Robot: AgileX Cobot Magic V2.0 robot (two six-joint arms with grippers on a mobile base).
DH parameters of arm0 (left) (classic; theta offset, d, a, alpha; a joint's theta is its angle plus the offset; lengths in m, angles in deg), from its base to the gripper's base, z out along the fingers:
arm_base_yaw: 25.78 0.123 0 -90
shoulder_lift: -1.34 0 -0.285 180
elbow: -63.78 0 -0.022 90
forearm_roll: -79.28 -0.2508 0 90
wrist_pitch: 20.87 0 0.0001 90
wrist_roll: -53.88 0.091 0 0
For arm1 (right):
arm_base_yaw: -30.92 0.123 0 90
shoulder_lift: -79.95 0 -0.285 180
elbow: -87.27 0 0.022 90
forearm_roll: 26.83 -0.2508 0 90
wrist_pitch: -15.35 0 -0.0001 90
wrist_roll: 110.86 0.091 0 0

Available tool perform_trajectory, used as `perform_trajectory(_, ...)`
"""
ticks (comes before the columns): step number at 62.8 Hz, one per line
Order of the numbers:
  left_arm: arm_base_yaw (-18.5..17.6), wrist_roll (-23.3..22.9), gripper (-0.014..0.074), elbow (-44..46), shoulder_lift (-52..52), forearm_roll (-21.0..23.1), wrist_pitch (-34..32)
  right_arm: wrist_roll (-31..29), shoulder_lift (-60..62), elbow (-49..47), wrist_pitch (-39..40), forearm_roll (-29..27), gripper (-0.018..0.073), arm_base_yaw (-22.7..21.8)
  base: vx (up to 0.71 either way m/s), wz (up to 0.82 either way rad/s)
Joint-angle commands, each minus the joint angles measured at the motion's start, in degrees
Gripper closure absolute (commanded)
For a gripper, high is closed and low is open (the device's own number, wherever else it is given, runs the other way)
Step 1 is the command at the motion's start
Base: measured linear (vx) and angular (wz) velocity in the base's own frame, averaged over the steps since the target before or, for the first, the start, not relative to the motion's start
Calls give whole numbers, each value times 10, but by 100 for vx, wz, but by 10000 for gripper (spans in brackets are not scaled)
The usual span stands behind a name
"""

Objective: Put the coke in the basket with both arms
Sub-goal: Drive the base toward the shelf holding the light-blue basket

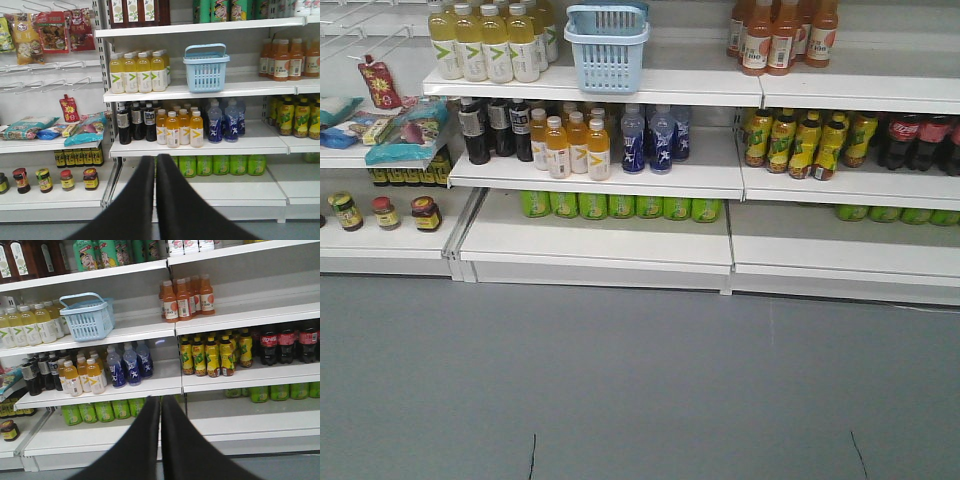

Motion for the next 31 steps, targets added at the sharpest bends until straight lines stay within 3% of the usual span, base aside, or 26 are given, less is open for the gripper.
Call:
perform_trajectory(1, 0, 0, 602, 18, -8, 5, -37, 0, 7, 4, 40, 5, 564, 1, 10, 10)
perform_trajectory(31, 0, 0, 602, 18, -8, 5, -37, 0, 7, 4, 40, 5, 564, 1, 13, 0)
